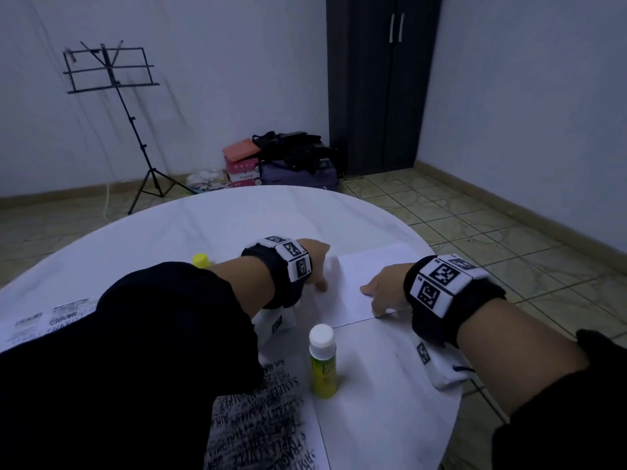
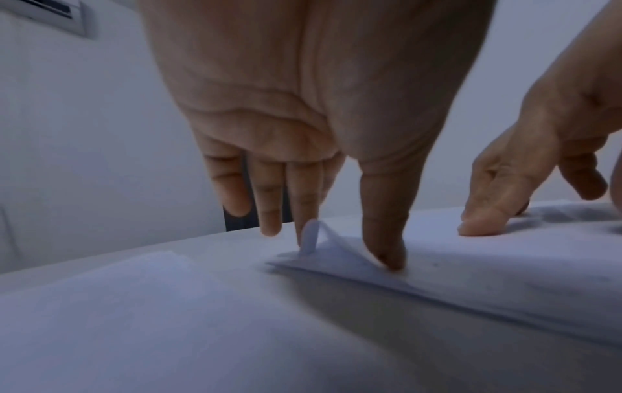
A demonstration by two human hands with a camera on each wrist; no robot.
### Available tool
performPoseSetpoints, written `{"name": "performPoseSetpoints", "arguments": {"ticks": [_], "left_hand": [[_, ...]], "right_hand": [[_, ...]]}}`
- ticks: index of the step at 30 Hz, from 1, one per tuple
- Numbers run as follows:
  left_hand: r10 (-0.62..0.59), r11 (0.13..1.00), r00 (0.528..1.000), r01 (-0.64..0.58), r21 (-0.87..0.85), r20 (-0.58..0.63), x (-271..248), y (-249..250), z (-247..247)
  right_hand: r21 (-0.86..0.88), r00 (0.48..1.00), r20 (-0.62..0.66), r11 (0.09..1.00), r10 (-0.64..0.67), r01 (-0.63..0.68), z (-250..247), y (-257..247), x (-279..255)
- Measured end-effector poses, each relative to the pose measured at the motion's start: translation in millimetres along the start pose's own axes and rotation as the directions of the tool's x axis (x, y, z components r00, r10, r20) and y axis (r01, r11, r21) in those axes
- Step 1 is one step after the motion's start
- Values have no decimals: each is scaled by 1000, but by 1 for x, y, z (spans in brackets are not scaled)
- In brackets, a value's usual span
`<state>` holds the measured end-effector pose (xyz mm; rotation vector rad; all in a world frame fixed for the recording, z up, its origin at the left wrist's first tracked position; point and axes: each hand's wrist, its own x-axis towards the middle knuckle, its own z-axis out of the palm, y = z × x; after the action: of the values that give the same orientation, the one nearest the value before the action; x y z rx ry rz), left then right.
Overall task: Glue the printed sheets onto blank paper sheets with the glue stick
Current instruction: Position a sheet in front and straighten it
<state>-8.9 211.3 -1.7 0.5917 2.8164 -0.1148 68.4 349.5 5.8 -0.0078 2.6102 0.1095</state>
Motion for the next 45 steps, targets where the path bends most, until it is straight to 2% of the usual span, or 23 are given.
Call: {"name": "performPoseSetpoints", "arguments": {"ticks": [3,6,8,10,12,13,15,17,22,27,36,39,43,45], "left_hand": [[63,985,993,-79,-155,-104,-4,-1,-7],[23,903,987,-88,-420,-156,-4,-8,-11],[-29,782,992,-57,-621,-127,-5,-12,-11],[-74,616,996,13,-788,-41,-9,-15,-8],[-61,519,995,95,-849,74,-13,-18,-4],[-25,518,992,122,-846,128,-16,-19,-2],[51,584,977,139,-800,207,-18,-21,2],[90,617,967,133,-775,237,-19,-19,5],[77,539,967,163,-826,242,-17,-19,8],[63,496,956,218,-841,285,-19,-21,12],[73,371,955,241,-897,287,-18,-16,7],[63,367,962,224,-903,264,-14,-16,9],[143,420,935,240,-876,324,-14,-12,15],[150,416,933,239,-877,326,-14,-10,15]], "right_hand": [[-19,1000,-3,1000,-1,1,1,-1,0],[-37,1000,-4,999,-3,3,1,-2,-1],[-23,1000,-3,1000,-3,3,1,-2,-1],[-4,1000,-12,1000,-4,4,1,-2,-2],[5,1000,-28,1000,-5,5,1,-2,-3],[1,1000,-30,1000,-7,7,1,-3,-4],[-4,1000,-24,1000,-8,8,2,-4,-5],[11,1000,-17,1000,-4,5,2,-4,-8],[65,999,-44,998,-12,14,-1,-4,-17],[238,995,-92,971,40,-17,2,5,-23],[127,1000,-5,992,6,-6,6,4,-29],[140,1000,-2,990,15,-15,6,4,-29],[109,1000,0,994,17,-17,8,5,-26],[105,1000,5,994,10,-10,9,5,-25]]}}
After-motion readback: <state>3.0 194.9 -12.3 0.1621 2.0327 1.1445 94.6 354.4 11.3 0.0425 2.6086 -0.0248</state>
